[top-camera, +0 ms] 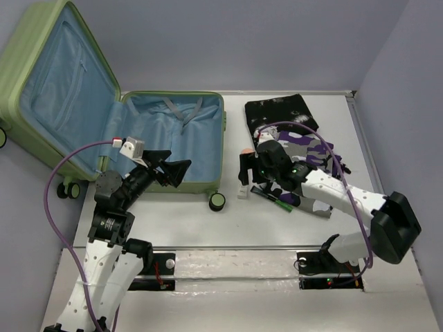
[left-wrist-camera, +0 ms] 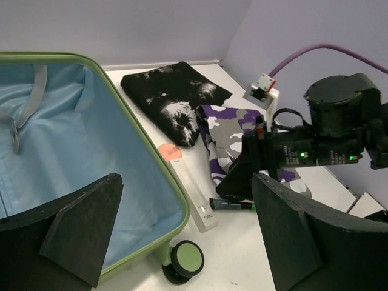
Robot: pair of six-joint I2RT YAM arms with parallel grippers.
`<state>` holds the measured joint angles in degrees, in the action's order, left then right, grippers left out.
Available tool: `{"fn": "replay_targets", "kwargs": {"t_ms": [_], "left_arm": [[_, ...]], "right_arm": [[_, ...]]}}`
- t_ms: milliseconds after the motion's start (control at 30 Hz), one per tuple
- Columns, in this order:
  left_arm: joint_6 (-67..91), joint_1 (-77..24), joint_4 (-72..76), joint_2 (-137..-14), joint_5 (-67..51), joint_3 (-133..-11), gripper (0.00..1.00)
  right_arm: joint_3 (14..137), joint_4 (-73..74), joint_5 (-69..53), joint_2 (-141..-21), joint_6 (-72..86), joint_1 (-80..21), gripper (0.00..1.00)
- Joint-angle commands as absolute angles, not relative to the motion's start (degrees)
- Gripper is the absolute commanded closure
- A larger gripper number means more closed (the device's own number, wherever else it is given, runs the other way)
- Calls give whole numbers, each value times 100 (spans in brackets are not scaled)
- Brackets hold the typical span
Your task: Pack the luggage
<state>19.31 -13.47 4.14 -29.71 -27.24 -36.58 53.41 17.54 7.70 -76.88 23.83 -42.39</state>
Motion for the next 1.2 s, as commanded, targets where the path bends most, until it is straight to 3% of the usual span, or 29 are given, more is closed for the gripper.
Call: {"fn": "replay_targets", "kwargs": {"t_ms": [0,267,433,467,500,567,667,900,1100,1133,1167], "left_arm": [[1846,-1354,536,-2839,-2690,-3911,1],[1846,-1380,527,-2786,-2654,-3911,1],[1846,-1397,527,-2760,-2628,-3920,1],[1854,-1397,527,-2751,-2628,-3929,1],[1854,-1406,527,-2742,-2619,-3920,1],[1837,-1415,527,-2733,-2610,-3920,1],[1863,-1424,527,-2733,-2584,-3911,1],[2197,-1441,659,-2751,-2452,-3858,1],[2154,-1433,607,-2760,-2286,-3876,1],[2127,-1433,554,-2760,-2224,-3876,1],[2092,-1433,528,-2760,-2189,-3885,1]], "right_arm": [[5975,1564,1757,-8348,2478,-4421,14],[6469,1556,2108,-9526,2680,-4421,16],[6635,1547,2295,-10273,2839,-4421,30],[6723,1538,2224,-10388,2882,-4421,34],[6819,1468,2215,-10658,2961,-4421,47],[6846,1468,2293,-10740,3049,-4421,57],[6750,1284,2505,-10390,3111,-4421,79],[6750,1011,2112,-8781,2558,-4526,79],[8081,580,865,-9295,2303,-4816,79],[8356,563,705,-9516,2311,-4816,76],[8898,580,581,-9753,2320,-4869,58]]}}
